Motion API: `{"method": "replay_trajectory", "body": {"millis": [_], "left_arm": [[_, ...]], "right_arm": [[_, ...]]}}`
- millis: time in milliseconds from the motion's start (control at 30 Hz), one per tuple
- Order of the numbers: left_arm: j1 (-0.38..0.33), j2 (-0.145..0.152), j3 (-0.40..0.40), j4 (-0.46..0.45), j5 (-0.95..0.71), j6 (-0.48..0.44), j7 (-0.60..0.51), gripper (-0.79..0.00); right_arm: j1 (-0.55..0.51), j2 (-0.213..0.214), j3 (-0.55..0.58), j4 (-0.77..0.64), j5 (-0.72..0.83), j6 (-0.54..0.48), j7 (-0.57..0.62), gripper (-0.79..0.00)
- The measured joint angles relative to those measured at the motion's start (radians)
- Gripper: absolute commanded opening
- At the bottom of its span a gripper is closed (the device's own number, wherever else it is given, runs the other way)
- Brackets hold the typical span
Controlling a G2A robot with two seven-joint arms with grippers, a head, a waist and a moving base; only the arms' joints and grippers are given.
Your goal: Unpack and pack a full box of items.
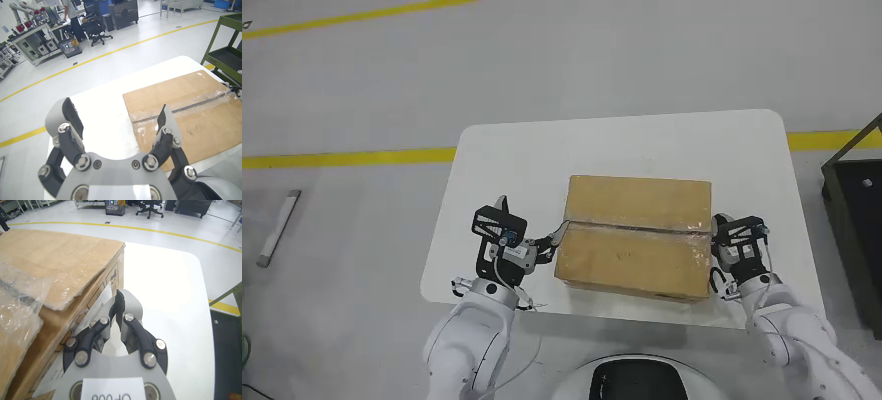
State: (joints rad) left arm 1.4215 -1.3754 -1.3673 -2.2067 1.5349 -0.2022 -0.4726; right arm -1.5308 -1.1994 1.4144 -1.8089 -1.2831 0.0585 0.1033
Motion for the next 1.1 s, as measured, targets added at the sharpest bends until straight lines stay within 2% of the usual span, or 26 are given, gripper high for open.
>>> {"method": "replay_trajectory", "body": {"millis": [400, 667, 800, 933, 1100], "left_arm": [[0.000, 0.000, 0.000, 0.000, 0.000, 0.000, 0.000, 0.000], [-0.001, 0.000, 0.011, 0.000, -0.003, -0.009, 0.010, 0.000], [-0.026, 0.000, 0.073, 0.005, 0.005, -0.054, 0.010, 0.000], [-0.074, -0.006, 0.157, 0.026, -0.018, -0.064, -0.047, 0.000], [-0.154, -0.011, 0.266, 0.089, 0.111, -0.094, -0.126, 0.000]], "right_arm": [[0.139, -0.008, -0.047, 0.094, 0.013, -0.115, 0.016, -0.785], [0.091, -0.008, -0.005, 0.059, 0.034, -0.079, 0.007, -0.785], [0.031, -0.004, 0.048, 0.011, 0.044, -0.057, 0.008, -0.785], [-0.038, 0.000, 0.106, -0.042, 0.049, -0.044, 0.003, -0.785], [-0.114, 0.002, 0.167, -0.100, 0.067, -0.033, 0.000, -0.785]]}}
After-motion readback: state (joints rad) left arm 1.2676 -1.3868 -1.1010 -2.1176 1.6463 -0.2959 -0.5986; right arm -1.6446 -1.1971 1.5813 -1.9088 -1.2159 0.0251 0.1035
